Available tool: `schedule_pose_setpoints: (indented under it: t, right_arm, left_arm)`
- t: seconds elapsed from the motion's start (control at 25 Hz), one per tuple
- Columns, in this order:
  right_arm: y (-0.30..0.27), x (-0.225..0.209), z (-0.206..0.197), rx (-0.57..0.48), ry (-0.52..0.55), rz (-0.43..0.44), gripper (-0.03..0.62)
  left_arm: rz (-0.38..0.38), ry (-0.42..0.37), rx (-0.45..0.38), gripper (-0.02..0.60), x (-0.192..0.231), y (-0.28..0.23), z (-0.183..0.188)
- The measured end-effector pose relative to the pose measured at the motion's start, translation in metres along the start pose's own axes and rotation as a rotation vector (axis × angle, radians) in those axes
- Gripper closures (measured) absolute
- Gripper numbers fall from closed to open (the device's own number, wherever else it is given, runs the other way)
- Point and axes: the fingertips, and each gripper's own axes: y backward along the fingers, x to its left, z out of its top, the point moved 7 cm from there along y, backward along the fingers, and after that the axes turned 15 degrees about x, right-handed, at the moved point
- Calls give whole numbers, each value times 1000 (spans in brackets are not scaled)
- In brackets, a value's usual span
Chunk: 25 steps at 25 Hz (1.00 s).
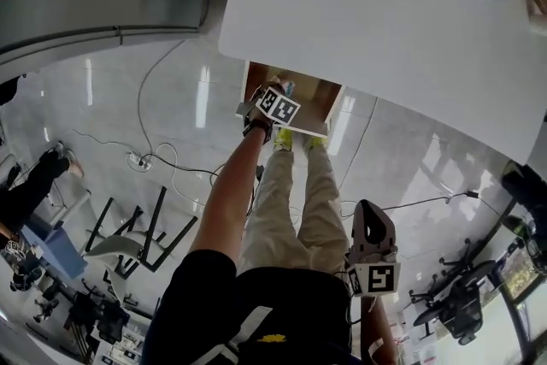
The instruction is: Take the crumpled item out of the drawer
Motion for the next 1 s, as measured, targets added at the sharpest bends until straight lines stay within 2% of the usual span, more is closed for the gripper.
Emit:
schedule_pose_setpoints:
  t: [0.08, 0.2, 0.56, 0.72, 0.84, 1.0]
  right_arm:
    - [7, 6, 10, -32, 4, -9, 566]
    - [26, 13, 29, -140, 33, -32, 566]
    - [102, 30, 85, -324, 45, -111, 566]
    - [123, 31, 115, -420, 22, -156, 566]
    - [148, 23, 136, -462, 46, -189, 566]
    - [174, 13, 172, -569, 98, -227, 566]
  left_arm:
    - [-32, 53, -39, 552, -3, 18, -2]
    - [-55, 100, -125, 554, -9, 59, -10]
    - [-48, 185, -405, 555, -15, 238, -42]
    - [-10, 189, -535, 555, 4, 321, -43]
    - [26, 185, -637, 555, 4, 383, -42]
    - [87, 182, -814, 555, 19, 478, -34]
